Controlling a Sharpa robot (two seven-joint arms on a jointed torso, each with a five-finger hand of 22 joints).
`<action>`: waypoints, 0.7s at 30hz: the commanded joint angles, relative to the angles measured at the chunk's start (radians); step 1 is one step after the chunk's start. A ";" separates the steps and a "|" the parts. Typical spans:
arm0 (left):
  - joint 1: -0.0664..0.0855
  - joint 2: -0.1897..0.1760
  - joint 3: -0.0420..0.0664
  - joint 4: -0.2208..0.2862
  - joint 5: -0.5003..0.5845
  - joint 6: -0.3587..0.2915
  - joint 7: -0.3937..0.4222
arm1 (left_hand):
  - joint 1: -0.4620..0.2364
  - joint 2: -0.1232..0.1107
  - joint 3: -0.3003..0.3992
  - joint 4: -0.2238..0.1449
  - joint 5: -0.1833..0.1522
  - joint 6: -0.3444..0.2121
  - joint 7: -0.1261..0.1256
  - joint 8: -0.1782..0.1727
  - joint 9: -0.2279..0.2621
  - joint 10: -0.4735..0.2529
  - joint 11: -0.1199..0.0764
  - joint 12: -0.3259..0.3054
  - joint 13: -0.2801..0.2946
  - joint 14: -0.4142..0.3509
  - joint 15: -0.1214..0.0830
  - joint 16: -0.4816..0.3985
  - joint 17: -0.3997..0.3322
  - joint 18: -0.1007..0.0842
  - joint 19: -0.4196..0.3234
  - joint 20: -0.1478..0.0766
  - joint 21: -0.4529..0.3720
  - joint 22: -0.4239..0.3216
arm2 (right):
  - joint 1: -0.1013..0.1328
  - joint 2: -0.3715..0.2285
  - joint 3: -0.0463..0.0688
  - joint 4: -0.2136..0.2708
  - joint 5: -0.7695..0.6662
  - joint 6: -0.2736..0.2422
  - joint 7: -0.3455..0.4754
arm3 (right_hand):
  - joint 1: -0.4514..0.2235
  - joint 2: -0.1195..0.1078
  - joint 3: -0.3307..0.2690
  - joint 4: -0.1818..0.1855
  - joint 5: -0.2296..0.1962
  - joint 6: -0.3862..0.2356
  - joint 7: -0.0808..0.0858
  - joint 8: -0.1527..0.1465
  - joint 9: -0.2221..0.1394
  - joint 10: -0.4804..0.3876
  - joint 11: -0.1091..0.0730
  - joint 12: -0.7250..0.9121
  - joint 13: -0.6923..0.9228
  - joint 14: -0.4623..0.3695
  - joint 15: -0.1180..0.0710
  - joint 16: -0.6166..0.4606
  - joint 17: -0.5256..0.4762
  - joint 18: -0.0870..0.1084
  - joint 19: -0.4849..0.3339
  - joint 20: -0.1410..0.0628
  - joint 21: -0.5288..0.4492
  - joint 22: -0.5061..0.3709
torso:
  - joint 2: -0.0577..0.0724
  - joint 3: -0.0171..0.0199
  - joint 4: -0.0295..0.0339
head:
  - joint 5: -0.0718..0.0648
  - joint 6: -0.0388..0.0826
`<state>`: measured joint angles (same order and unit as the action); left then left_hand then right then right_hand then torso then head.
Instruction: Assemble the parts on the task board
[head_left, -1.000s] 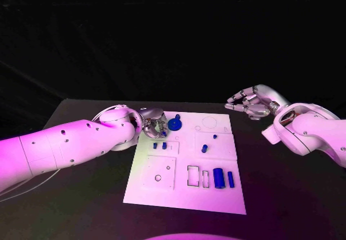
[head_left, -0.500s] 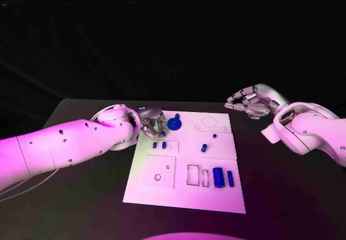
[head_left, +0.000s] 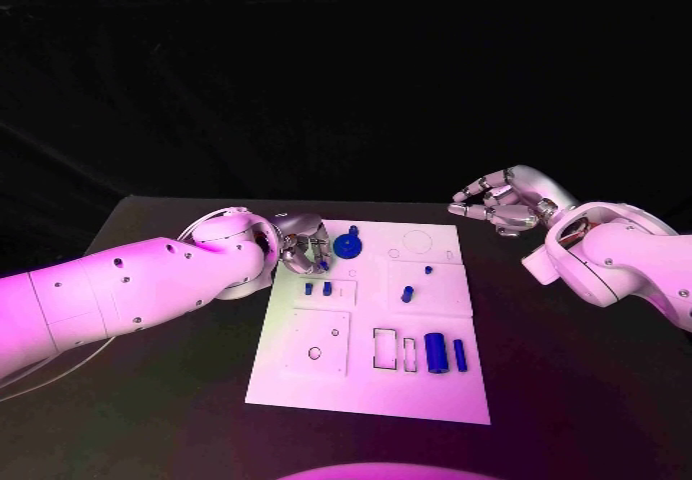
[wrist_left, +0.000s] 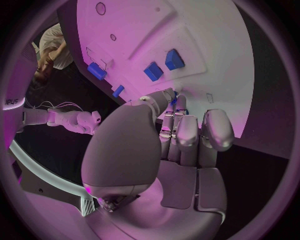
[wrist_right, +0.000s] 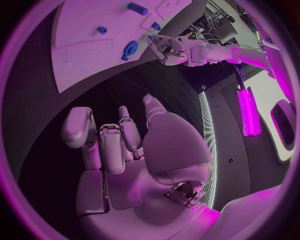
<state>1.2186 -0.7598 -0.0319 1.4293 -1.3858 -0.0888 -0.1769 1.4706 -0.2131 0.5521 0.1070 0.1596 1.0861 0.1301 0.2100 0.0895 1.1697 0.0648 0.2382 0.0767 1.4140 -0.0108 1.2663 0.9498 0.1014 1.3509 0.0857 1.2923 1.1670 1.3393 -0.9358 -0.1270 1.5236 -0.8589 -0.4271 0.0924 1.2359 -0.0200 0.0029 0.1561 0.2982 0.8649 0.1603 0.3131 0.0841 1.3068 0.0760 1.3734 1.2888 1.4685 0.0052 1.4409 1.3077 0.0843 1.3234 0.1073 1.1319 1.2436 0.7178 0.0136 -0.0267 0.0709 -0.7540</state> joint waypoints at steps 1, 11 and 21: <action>0.000 -0.001 0.000 0.002 0.002 0.018 -0.004 | -0.008 0.005 0.000 -0.006 -0.002 0.009 -0.001 -0.006 0.001 0.007 0.001 -0.005 0.001 -0.002 0.001 -0.002 0.001 -0.006 -0.003 -0.003 -0.001 0.001 | 0.000 0.001 0.000 -0.001 -0.004 -0.003 0.005 | 0.004 0.010 -0.002 0.004 0.007 -0.003 -0.004 0.004 0.002 0.001 -0.001 -0.001 0.001 0.053 -0.006 -0.003 0.071 0.019 -0.004 -0.001 -0.004 0.001 | 0.000 -0.0002 0.0006 | -0.001 -0.002; 0.000 0.002 0.000 -0.004 -0.010 0.018 -0.007 | -0.007 0.006 -0.001 -0.008 -0.002 0.013 -0.001 -0.006 0.002 0.011 0.000 -0.006 0.003 -0.001 0.000 0.000 0.003 -0.006 -0.002 -0.003 0.000 0.003 | 0.000 0.001 0.000 -0.001 -0.004 -0.003 0.005 | 0.004 0.010 -0.002 0.004 0.007 -0.003 -0.004 0.004 0.002 0.001 -0.001 -0.001 0.001 0.053 -0.006 -0.003 0.071 0.019 -0.004 -0.001 -0.004 0.001 | -0.001 0.0002 0.0002 | 0.000 -0.003; 0.000 0.007 0.000 -0.006 -0.021 0.019 -0.002 | -0.008 0.006 -0.003 -0.011 -0.003 0.017 -0.002 -0.007 0.003 0.017 -0.001 -0.007 0.005 0.000 -0.001 0.001 0.002 -0.006 -0.001 -0.003 0.001 0.004 | 0.000 0.001 0.000 0.000 -0.004 -0.002 0.005 | 0.004 0.010 -0.002 0.004 0.007 -0.003 -0.004 0.004 0.002 0.001 -0.001 -0.001 0.001 0.053 -0.006 -0.003 0.071 0.019 -0.004 -0.001 -0.004 0.001 | -0.001 0.0002 -0.0001 | 0.000 -0.002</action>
<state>1.2191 -0.7550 -0.0314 1.4223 -1.3932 -0.0866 -0.1809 1.4703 -0.2127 0.5487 0.1036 0.1596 1.0971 0.1265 0.2061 0.0914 1.1791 0.0627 0.2345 0.0813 1.4140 -0.0108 1.2662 0.9518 0.1013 1.3509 0.0857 1.2923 1.1705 1.3393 -0.9351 -0.1270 1.5235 -0.8589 -0.4271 0.0924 1.2359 -0.0200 0.0029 0.1561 0.2982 0.8649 0.1602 0.3131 0.0841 1.3068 0.0760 1.3734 1.2886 1.4685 0.0052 1.4409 1.3075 0.0843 1.3234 0.1073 1.1319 1.2434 0.7168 0.0138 -0.0266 0.0714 -0.7564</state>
